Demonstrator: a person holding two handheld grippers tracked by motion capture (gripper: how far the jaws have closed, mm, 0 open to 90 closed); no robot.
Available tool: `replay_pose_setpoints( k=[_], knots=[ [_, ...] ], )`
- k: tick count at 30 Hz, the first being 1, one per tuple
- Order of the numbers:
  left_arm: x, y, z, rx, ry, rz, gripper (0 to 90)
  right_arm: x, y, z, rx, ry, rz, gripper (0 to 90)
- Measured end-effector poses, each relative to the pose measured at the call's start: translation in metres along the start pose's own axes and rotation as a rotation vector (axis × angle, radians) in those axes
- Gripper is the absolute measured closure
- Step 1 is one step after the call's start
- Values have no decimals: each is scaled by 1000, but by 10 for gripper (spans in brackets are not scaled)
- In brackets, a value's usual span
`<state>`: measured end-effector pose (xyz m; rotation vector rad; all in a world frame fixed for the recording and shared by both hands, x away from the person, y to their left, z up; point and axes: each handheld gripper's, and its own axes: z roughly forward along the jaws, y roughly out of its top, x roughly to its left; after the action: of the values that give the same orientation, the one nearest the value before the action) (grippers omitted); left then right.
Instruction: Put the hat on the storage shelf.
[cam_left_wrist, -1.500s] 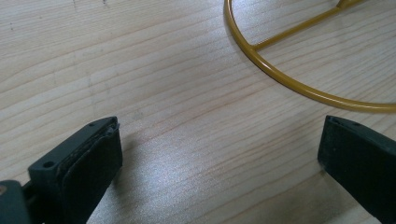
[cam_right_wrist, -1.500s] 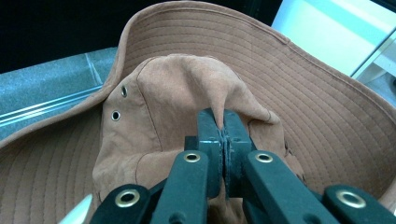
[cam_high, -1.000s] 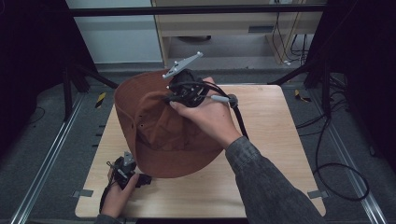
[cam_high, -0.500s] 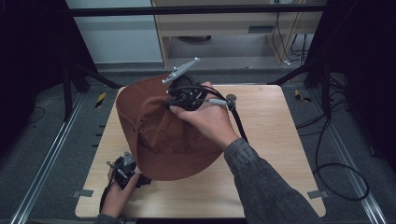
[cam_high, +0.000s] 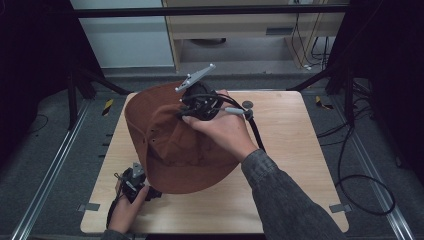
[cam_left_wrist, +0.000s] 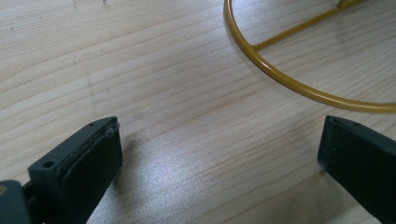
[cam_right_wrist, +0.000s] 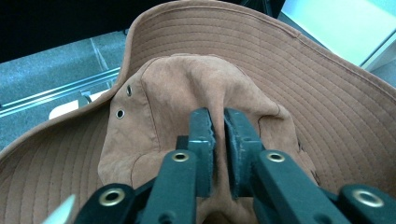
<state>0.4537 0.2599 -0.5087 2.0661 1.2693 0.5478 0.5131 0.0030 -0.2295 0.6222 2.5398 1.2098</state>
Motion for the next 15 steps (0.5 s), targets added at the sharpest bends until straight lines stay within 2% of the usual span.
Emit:
replay_pose_setpoints(
  k=[10, 15],
  knots=[
    [0, 0, 0, 0, 0, 0, 0, -1, -1, 2, 9, -10, 6, 590],
    [0, 0, 0, 0, 0, 0, 0, 0, -1, 1, 11, -38, 6, 455]
  ],
)
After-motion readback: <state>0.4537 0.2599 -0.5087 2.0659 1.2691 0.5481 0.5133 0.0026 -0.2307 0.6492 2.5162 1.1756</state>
